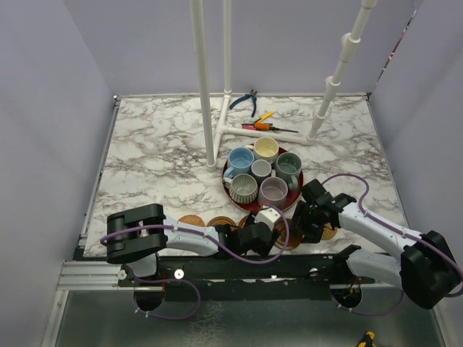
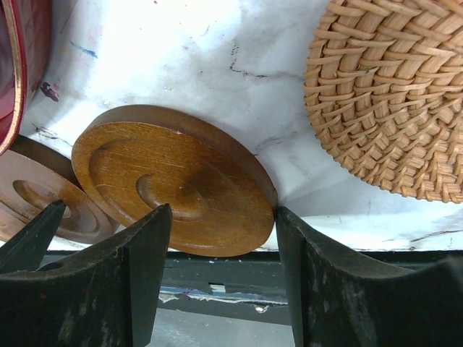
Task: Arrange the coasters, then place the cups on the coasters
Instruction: Move the coaster to the corner of the board.
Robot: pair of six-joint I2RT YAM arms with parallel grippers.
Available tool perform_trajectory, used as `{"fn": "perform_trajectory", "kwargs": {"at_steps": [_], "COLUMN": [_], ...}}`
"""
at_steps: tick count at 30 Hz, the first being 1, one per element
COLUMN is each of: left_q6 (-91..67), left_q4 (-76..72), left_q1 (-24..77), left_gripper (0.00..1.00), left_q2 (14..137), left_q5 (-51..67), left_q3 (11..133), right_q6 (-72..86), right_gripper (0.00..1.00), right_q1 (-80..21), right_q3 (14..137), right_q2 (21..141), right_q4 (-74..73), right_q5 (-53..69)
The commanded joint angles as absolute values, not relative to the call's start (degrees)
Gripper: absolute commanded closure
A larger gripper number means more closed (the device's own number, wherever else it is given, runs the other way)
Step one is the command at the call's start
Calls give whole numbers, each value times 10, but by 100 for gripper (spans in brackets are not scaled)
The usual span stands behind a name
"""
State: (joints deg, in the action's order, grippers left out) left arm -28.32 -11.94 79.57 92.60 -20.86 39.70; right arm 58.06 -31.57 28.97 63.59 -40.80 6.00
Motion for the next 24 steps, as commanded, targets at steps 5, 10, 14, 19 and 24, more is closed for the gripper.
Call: {"fn": "perform_trajectory", "kwargs": {"at_steps": [5, 10, 14, 19, 24], "left_q6": [-306, -311, -312, -296, -268], "left_q4": [-116, -114, -115, -106, -72], "left_q1": [796, 796, 796, 796, 793], "left_gripper": [34, 34, 34, 32, 26], "left_q2": [918, 917, 914, 906, 898], "left_q5": [-176, -171, -172, -185, -209], "left_q3": [376, 372, 368, 390, 441], "right_q6": [600, 602, 598, 594, 589], "right_gripper": [37, 37, 37, 36, 32], "right_q1": [-322, -322, -323, -323, -323], "right_q3": [281, 282, 285, 294, 320], "right_q2": [642, 649, 652, 630, 603], "right_q4": [-370, -356, -363, -383, -417], "right_q5": [35, 37, 37, 38, 34]}}
